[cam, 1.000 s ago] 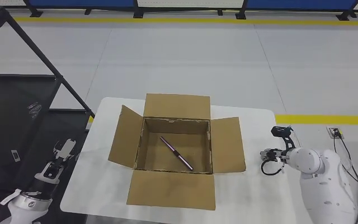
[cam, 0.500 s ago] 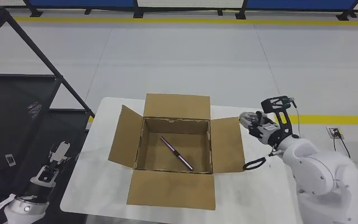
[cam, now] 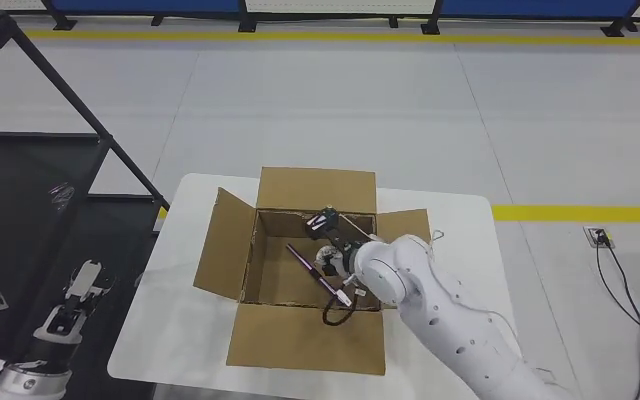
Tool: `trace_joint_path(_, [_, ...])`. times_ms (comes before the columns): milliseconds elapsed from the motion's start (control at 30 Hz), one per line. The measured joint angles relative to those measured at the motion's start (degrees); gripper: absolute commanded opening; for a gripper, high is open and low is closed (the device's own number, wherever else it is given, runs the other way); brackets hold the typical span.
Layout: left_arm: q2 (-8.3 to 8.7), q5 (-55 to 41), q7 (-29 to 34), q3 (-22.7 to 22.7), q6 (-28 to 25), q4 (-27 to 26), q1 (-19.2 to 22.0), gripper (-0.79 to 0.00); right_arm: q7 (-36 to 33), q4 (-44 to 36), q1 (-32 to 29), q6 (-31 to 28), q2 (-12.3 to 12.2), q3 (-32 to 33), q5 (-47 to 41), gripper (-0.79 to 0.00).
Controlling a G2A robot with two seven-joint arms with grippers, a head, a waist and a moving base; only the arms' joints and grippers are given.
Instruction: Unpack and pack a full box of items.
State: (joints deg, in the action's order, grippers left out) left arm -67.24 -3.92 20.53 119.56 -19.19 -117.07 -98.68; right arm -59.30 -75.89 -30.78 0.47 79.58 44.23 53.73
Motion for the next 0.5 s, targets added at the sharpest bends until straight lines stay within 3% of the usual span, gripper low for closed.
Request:
trace_joint_path(167, [0.03,-0.09,0.42,0.27,0.05,0.13,0.04,0.000,2.14,14.24,5.90,0.38,3.87,-5.48,-4.20,-0.785])
trace_joint_path(200, [0.04,-0.02,0.51,0.27,0.08,0.15,0.10,0.000,2.60,16.30,6.68,0.20,4.47,-6.15,-4.89,-0.751])
trace_joint_path(233, [0.05,0.05,0.59,0.25,0.10,0.19,0.17,0.000,3.23,18.18,7.37,0.17,5.04,-6.80,-5.22,-0.646])
trace_joint_path(300, [0.07,0.17,0.81,0.13,0.16,0.28,0.35,0.000,4.46,21.88,8.47,-0.28,6.30,-8.20,-5.89,-0.542])
trace_joint_path(400, [0.10,0.29,1.09,0.04,0.24,0.37,0.52,0.000,5.87,25.90,9.71,-0.78,7.71,-9.25,-6.86,-0.437])
trace_joint_path(500, [0.12,0.50,1.27,-0.08,0.32,0.26,0.61,0.000,6.80,28.75,10.74,-1.31,8.66,-9.47,-7.63,-0.409])
